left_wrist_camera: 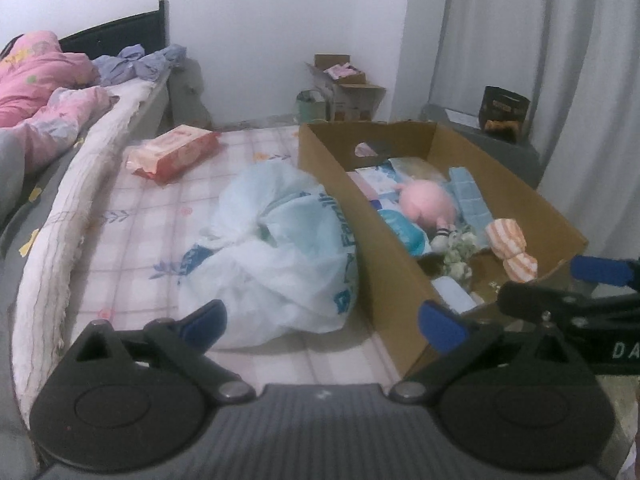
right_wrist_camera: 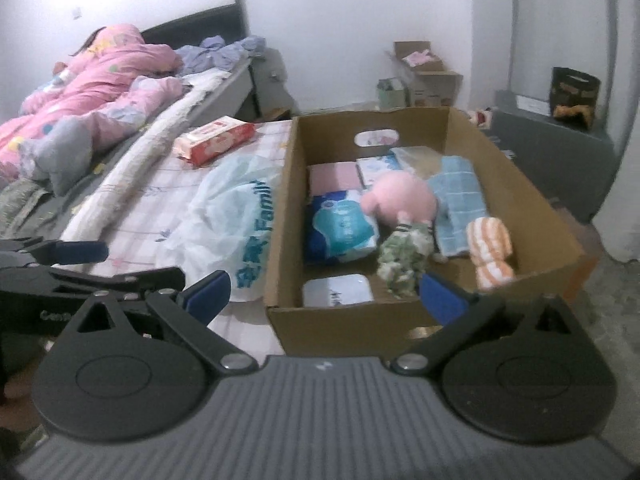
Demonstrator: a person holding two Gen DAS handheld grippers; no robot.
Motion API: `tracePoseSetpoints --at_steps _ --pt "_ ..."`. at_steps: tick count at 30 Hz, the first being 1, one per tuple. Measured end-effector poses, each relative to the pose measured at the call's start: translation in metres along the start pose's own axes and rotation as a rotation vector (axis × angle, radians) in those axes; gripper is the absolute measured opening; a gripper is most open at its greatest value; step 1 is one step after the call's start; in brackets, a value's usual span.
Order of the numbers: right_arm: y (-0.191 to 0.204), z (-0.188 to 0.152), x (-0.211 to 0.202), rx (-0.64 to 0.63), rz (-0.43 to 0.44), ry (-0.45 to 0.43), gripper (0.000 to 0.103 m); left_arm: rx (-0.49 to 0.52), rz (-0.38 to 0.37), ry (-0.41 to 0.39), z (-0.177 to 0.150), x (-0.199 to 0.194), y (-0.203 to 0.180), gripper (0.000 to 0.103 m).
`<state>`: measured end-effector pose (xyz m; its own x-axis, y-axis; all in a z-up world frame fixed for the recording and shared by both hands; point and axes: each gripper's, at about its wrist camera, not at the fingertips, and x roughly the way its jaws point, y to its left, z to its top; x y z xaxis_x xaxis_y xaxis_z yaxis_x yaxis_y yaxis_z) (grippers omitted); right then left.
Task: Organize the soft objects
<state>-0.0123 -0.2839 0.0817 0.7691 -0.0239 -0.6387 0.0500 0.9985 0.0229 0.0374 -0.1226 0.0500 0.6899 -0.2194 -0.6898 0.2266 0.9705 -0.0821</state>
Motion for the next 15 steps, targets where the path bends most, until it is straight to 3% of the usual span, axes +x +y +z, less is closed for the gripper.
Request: tracePoseSetpoints --at_steps 15 --pt "-0.015 -0.010 0.012 0.025 -0.035 0.050 0.102 -0.011 0.012 0.055 -0.001 0.009 -0.007 0.102"
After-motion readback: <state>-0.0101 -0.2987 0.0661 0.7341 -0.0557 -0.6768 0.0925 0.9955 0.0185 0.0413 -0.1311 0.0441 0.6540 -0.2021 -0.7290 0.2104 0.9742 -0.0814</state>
